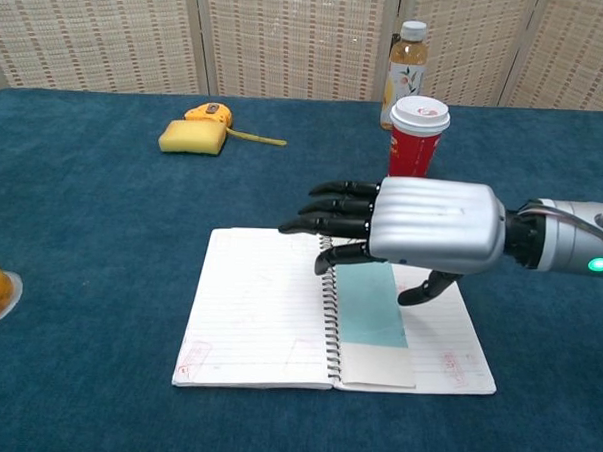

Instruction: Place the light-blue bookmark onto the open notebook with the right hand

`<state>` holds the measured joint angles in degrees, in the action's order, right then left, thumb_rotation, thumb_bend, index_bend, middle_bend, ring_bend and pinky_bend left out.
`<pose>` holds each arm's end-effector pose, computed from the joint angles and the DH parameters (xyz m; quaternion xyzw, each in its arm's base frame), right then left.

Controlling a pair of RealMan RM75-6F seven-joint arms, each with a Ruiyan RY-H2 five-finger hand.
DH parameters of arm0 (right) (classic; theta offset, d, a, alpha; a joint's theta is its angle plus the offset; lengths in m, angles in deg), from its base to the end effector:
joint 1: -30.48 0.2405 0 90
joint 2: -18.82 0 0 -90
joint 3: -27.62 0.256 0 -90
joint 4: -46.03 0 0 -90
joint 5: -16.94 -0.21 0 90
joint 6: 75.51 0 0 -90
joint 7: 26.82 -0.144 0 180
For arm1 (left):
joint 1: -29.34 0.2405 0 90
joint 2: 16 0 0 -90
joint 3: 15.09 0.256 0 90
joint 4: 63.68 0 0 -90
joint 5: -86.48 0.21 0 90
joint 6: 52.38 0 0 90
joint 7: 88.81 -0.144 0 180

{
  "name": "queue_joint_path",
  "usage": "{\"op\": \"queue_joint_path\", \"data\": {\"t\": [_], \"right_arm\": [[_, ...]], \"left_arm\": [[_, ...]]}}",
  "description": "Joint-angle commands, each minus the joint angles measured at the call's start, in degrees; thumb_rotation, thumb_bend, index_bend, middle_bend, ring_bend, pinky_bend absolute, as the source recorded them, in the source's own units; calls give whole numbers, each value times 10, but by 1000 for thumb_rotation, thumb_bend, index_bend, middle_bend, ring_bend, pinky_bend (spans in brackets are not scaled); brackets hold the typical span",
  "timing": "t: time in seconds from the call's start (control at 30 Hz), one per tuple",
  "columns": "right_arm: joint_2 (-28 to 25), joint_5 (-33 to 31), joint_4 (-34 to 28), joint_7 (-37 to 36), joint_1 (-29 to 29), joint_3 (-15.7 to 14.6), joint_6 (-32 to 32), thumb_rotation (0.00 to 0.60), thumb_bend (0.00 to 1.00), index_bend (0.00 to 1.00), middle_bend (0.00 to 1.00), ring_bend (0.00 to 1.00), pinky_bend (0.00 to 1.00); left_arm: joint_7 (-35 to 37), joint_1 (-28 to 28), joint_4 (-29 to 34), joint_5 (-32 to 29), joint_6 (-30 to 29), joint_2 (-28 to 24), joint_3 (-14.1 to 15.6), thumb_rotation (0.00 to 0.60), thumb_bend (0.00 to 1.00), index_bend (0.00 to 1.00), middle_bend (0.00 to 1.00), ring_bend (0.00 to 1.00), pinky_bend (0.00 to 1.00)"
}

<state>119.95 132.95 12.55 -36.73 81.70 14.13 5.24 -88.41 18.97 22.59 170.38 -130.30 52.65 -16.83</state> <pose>-0.1669 -0.3388 -0.0414 0.8950 0.0706 0.3939 0.1973 -0.3199 0.2082 0.1266 -0.6303 -0.4022 -0.3611 0.5574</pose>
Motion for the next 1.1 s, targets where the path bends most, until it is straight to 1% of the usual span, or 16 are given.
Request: {"op": "queue_joint_path", "data": {"t": [0.03, 0.13, 0.2, 0.3, 0.37, 0.43, 0.5, 0.53, 0.57, 0.6, 0.63, 0.67, 0.77, 0.93, 1.07, 1.1], "right_arm": [[-10, -40, -24, -27, -19, 24, 2, 600, 171, 263, 0, 0, 0], [-28, -88, -67, -67, -34, 44, -30, 600, 171, 227, 0, 0, 0], [-49, -140, -123, -99, -44, 64, -81, 600, 169, 182, 0, 0, 0], [-79, -212, -205, -118, -45, 91, -170, 600, 166, 123, 4, 0, 0], [-100, -256, -256, -116, -37, 108, -233, 600, 166, 92, 53, 17, 3], [-122, -297, -300, -111, -24, 124, -296, 600, 171, 79, 144, 76, 41], [-142, -349, -340, -93, -6, 148, -361, 600, 202, 72, 252, 184, 162], [-146, -364, -349, -85, 0, 156, -379, 600, 225, 71, 328, 277, 279], [-150, -378, -357, -76, 5, 163, -395, 600, 250, 71, 415, 394, 424], [-154, -394, -367, -65, 12, 172, -411, 600, 260, 71, 466, 461, 500], [-156, -405, -373, -56, 17, 177, -422, 600, 278, 71, 549, 566, 609], [-159, -414, -380, -49, 21, 182, -432, 600, 293, 71, 613, 643, 677], [-169, -438, -399, -29, 33, 196, -455, 600, 322, 72, 728, 764, 779], [-185, -474, -418, -8, 43, 214, -474, 600, 349, 72, 815, 853, 861], [-196, -504, -423, -4, 52, 217, -511, 600, 356, 86, 940, 971, 973], [-199, -513, -425, -5, 56, 217, -526, 600, 360, 90, 959, 984, 985]], "left_arm": [[0, 0, 0, 0, 1, 0, 0, 600, 167, 57, 0, 0, 0], [-1, 0, 0, -1, 1, 0, 0, 600, 167, 58, 0, 0, 0], [-2, 0, 1, 0, 1, 1, 0, 600, 168, 58, 0, 0, 0], [-3, -1, 1, 0, 2, 1, 1, 600, 167, 57, 0, 0, 0], [-2, -1, 2, 0, 3, 1, 1, 600, 167, 58, 0, 0, 0], [-1, -1, 2, -1, 4, 1, 1, 600, 167, 58, 0, 0, 0], [2, -1, 2, -2, 5, -1, 0, 600, 167, 57, 0, 0, 0], [4, -2, 2, -3, 6, -1, 0, 600, 167, 57, 0, 0, 0], [5, -2, 1, -4, 6, -2, 0, 600, 166, 58, 0, 0, 0], [8, -2, 1, -4, 6, -3, -1, 600, 166, 57, 0, 0, 0], [9, -2, 1, -4, 6, -3, -1, 600, 166, 57, 0, 0, 0], [11, -2, 0, -3, 6, -4, -1, 600, 166, 57, 0, 0, 0], [17, -1, 0, -3, 4, -6, -1, 600, 167, 58, 0, 0, 0], [23, -1, -1, -2, 2, -8, -2, 600, 167, 57, 0, 0, 0], [24, -1, -2, -2, 4, -7, -2, 600, 167, 57, 0, 0, 0], [23, -2, -2, -2, 5, -7, -2, 600, 166, 57, 0, 0, 0]]}}
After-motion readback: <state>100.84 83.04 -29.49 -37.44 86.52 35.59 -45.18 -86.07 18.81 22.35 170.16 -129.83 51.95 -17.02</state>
